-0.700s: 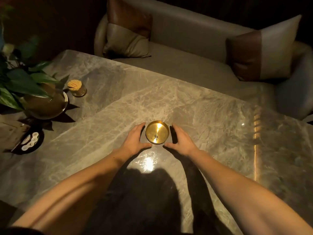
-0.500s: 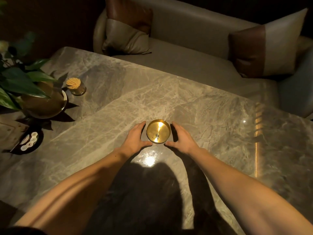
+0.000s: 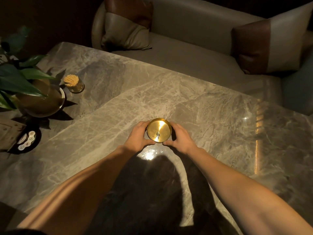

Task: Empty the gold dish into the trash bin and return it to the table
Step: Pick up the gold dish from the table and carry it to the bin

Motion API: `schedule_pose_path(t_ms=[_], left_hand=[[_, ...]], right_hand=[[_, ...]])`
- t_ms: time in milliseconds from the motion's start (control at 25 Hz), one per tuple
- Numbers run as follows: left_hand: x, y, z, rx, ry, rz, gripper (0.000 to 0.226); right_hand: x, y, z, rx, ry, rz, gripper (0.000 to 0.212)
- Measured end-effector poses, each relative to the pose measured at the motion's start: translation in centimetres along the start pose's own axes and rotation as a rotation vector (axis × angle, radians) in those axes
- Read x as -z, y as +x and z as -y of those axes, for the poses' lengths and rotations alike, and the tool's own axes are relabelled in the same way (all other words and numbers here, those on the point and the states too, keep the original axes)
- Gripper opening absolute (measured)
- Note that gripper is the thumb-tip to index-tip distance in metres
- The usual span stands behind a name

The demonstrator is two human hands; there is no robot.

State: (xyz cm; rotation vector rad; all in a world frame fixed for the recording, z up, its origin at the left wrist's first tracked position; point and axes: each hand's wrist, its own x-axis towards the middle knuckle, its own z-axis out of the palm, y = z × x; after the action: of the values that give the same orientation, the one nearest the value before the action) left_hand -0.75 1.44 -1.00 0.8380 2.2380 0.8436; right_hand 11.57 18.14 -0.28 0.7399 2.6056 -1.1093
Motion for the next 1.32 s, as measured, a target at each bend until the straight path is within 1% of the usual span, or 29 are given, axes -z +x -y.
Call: schedule_pose_path(t_ms=[240, 360, 480, 680, 880, 1080, 1320], left_hand=[[0.6, -0.3, -1.3, -0.052, -0.021, -0.054, 0.089], [1.1, -0.8, -2.9, -0.097, -0.071, -0.103, 0.084], [1.3, -1.2, -4.8, -0.154, -0.062, -0.133, 0.083], [0.3, -2.0, -8.6, -0.213, -0.065, -0.14, 0.085], [-2.4, -3.2, -13.7, -0.297, -0.113, -0.123, 0.085], [-7.2, -4.8, -20.1, -0.372, -0.16, -0.106, 0.086], [-15.0, -6.9, -27.4, -0.393, -0.17, -0.08, 0.086]], right_hand=[[1.5, -0.7, -0.1, 0.044, 0.061, -0.051, 0.094], [2.8, -1.5, 0.0, 0.084, 0.082, -0.116, 0.092], [4.3, -2.9, -0.2, 0.115, 0.125, -0.186, 0.088], [7.0, -6.7, -1.7, 0.138, 0.188, -0.287, 0.083], [10.7, -11.8, -4.6, 0.144, 0.254, -0.374, 0.081], [15.0, -17.7, -9.2, 0.153, 0.295, -0.448, 0.079], [19.2, -24.4, -16.8, 0.116, 0.367, -0.442, 0.08]])
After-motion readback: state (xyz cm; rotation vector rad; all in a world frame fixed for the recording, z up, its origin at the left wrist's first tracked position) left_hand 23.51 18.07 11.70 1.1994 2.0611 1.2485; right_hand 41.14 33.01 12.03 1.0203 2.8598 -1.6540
